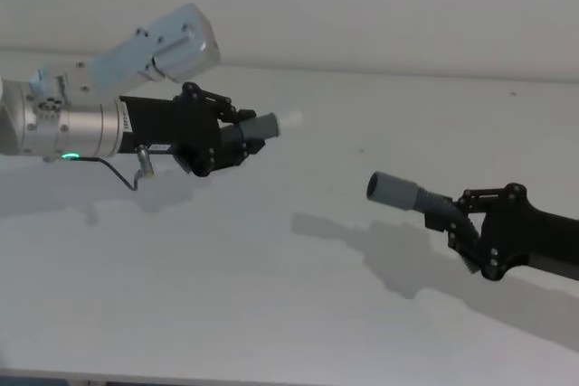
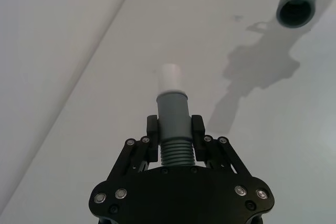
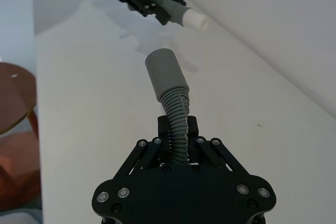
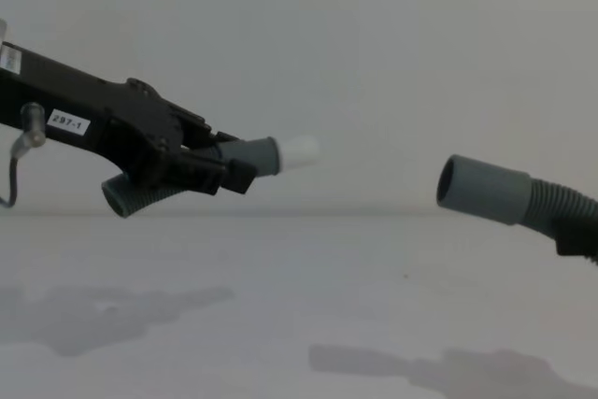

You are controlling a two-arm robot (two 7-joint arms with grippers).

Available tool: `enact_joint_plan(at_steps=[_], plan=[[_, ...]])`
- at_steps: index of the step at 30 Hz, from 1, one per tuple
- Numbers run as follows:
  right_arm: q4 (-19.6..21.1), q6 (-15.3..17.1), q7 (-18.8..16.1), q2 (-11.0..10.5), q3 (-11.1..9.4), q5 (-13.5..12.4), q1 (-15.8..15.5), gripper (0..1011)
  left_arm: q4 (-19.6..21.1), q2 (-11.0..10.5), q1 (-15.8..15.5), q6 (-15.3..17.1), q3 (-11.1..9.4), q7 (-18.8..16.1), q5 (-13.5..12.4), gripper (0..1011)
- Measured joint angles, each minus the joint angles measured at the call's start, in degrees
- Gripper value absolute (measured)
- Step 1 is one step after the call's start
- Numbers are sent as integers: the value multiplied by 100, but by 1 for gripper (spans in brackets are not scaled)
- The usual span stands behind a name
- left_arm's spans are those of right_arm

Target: Use both hands to pick up one end of the pipe from the table, align the ends, and insert them.

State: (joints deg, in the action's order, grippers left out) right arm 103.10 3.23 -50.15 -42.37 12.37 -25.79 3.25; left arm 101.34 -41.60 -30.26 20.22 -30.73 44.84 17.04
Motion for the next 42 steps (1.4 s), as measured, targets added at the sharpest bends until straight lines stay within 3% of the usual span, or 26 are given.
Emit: enact_joint_plan(at_steps=[6, 25, 42], plan=[[100, -96, -20, -77, 14, 38, -43, 176, -73, -39, -120, -180, -103, 353, 117, 360], [503, -122, 665, -132, 100, 561, -228, 175, -77, -162, -555, -376, -493, 1232, 212, 360], [704, 12, 1134, -200, 198, 961, -303, 176, -82, -139, -830, -369, -685, 1456, 179, 360]])
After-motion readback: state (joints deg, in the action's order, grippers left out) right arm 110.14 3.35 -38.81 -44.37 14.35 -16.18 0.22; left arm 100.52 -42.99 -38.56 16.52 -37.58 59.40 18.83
